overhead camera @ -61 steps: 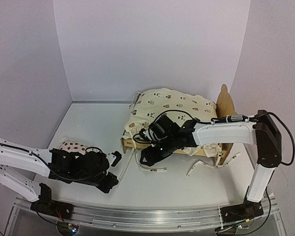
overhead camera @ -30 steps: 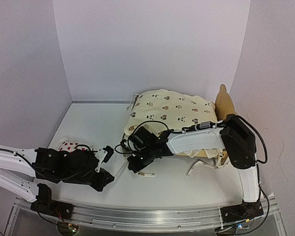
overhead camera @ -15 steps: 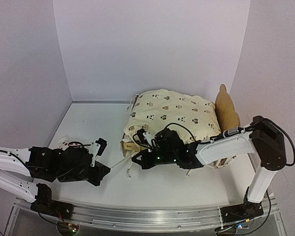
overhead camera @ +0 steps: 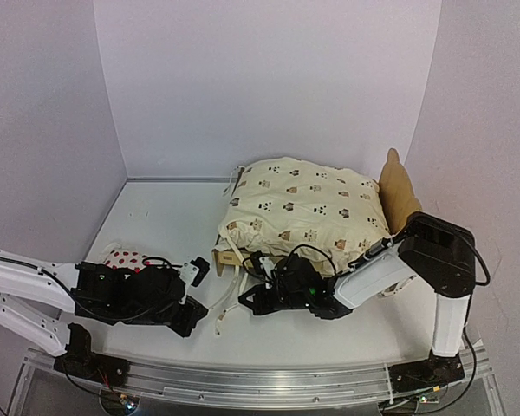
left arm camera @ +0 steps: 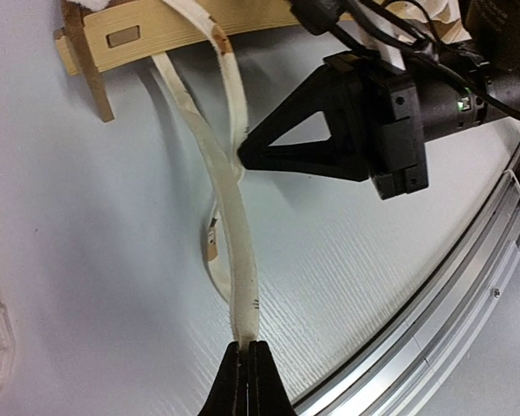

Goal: Set up the pet bed

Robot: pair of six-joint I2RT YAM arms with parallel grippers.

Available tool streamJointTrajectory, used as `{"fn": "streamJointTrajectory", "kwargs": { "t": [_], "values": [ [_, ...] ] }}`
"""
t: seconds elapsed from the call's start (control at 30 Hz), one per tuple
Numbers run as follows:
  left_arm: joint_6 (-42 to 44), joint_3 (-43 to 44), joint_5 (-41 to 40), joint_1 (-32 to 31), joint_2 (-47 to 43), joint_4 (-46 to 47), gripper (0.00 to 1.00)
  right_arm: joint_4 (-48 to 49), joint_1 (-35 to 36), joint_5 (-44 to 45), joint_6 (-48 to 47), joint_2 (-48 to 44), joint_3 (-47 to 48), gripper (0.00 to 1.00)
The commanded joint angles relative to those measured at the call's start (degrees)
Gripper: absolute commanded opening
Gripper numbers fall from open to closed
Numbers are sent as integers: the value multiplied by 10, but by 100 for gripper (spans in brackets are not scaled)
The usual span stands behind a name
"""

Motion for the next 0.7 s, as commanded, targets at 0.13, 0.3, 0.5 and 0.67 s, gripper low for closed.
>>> {"fn": "streamJointTrajectory", "kwargs": {
  "t": [0.13, 0.3, 0.5, 0.67],
  "values": [
    [28, 47, 53, -4, 71, 62, 0, 32, 1, -22, 2, 19, 23, 2],
    [33, 55, 66, -4, 106, 72, 0, -8, 1, -12, -30, -29, -5, 12],
    [41, 78, 80, -3, 162, 95, 0, -58, 1, 27, -64, -105, -60, 23],
    [49, 99, 98, -3, 224, 120, 1, -106, 2, 75, -92, -152, -73, 27]
  ]
}}
